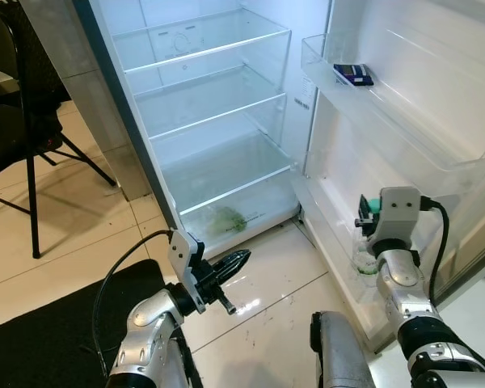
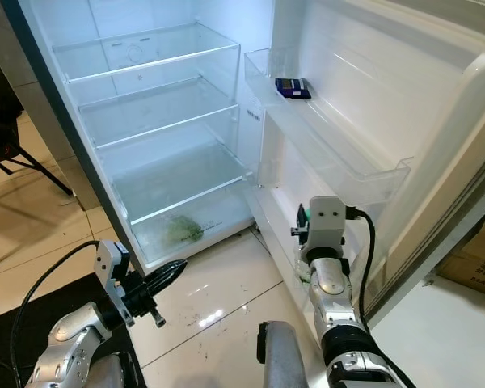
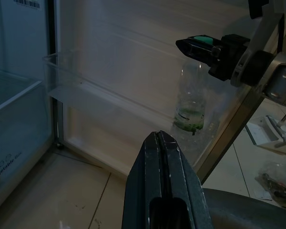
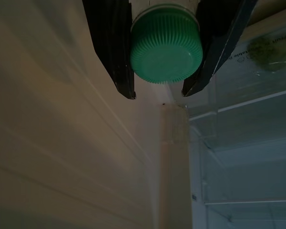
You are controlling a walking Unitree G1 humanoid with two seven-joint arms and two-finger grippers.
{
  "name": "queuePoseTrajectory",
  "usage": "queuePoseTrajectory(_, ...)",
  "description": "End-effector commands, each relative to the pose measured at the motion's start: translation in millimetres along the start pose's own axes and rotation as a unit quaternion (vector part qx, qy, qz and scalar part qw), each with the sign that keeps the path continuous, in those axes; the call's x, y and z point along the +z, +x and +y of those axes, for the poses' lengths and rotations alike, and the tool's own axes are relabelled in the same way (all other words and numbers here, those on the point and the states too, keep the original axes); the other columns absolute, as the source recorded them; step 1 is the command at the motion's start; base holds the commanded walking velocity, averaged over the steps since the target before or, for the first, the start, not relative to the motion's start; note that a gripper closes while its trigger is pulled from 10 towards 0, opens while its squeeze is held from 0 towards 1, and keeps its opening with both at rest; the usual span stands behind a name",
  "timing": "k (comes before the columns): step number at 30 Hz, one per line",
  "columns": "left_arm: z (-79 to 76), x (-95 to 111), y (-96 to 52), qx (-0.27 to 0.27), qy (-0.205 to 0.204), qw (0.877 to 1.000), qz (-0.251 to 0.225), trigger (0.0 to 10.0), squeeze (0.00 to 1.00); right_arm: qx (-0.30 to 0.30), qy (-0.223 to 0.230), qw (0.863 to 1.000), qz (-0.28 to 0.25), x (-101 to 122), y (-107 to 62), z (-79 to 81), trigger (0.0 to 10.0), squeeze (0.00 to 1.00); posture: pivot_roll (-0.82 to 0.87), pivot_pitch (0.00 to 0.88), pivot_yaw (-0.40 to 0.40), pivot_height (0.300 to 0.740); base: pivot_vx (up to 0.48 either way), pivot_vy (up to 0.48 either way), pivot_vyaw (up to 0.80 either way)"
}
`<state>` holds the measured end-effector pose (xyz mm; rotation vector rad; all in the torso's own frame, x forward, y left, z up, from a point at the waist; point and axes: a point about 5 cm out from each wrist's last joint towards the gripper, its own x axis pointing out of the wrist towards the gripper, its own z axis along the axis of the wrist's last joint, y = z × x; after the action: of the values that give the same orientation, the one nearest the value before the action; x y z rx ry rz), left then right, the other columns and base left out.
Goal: Restocking fridge
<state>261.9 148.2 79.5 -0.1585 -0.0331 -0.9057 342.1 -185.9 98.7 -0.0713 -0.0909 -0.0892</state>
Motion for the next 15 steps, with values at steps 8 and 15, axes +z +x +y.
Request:
queuePoseTrajectory(8, -1.0, -1, -1.7, -0.003, -0.001, 1.000, 0.005, 10.0, 0.00, 0.046, 0.024, 0.999, 0.006, -7, -4.6, 9.4, 10.0, 0.00, -0.08, 0.093, -0.019, 0.471, 0.000, 0.000, 0.00)
queuePoseTrajectory(15, -2.8, -2, -0.1, -0.006, -0.002, 1.000, 0.005, 10.0, 0.00, 0.087, -0.014, 0.996, 0.001, -11, -10.4, 17.5, 10.0, 1.00, -0.08, 0.092, -0.021, 0.471, 0.000, 0.000, 0.00)
